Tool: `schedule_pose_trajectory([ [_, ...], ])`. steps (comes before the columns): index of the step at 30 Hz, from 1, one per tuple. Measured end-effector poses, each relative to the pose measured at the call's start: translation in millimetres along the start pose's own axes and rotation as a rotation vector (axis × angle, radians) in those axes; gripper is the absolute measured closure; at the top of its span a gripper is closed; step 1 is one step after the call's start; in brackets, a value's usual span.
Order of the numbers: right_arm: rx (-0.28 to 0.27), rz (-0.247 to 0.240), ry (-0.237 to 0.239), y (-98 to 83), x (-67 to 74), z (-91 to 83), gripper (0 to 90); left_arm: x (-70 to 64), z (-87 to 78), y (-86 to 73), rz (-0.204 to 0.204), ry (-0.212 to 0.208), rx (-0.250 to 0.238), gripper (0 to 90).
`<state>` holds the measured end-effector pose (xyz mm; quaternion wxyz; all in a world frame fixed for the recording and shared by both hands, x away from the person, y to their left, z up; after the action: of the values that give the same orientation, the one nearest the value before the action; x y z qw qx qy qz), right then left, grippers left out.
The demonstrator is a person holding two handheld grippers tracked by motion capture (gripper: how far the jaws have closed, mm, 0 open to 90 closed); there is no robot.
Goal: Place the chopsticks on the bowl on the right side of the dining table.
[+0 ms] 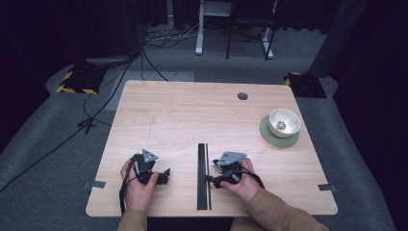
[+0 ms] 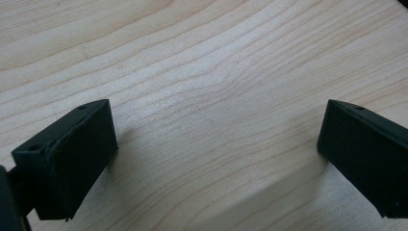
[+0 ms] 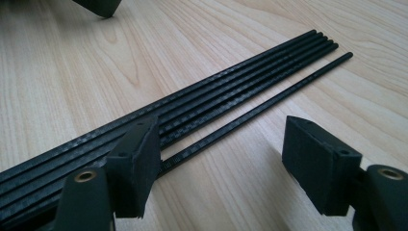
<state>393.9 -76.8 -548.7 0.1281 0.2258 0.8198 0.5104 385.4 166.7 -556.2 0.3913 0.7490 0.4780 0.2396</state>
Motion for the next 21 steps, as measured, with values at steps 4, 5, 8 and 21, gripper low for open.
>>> schedule_pose_trajectory([
  [4, -0.002, 0.008, -0.006, -1.1, -2.1, -2.6, 30.3, 0.0, 0.1, 0.0, 0.000, -0.001, -0.001, 0.4],
  [5, 0.002, 0.009, -0.012, -2.2, -4.0, -4.9, 30.9, -0.1, 0.1, 0.0, 0.000, -0.001, -0.001, 0.4],
  [8, 0.006, 0.010, -0.021, -3.6, -7.8, -7.6, 32.3, -0.1, 0.0, 0.0, 0.000, -0.001, 0.000, 0.4],
  [21, 0.040, 0.028, -0.075, -11.5, -39.2, -33.7, 52.5, -0.1, 0.0, 0.0, 0.000, 0.000, 0.000, 0.4],
])
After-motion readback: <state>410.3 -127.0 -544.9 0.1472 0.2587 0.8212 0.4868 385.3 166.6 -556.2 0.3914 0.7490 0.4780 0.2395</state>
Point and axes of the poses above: each handheld gripper's, and its own axes: z roughly forward along the jaws, y roughly out of its top, x roughly to its left, the point moved 7 cm from there along z, roughly forward along the jaws, and after that the axes turned 14 degrees about -x, right-handed, at the moved point
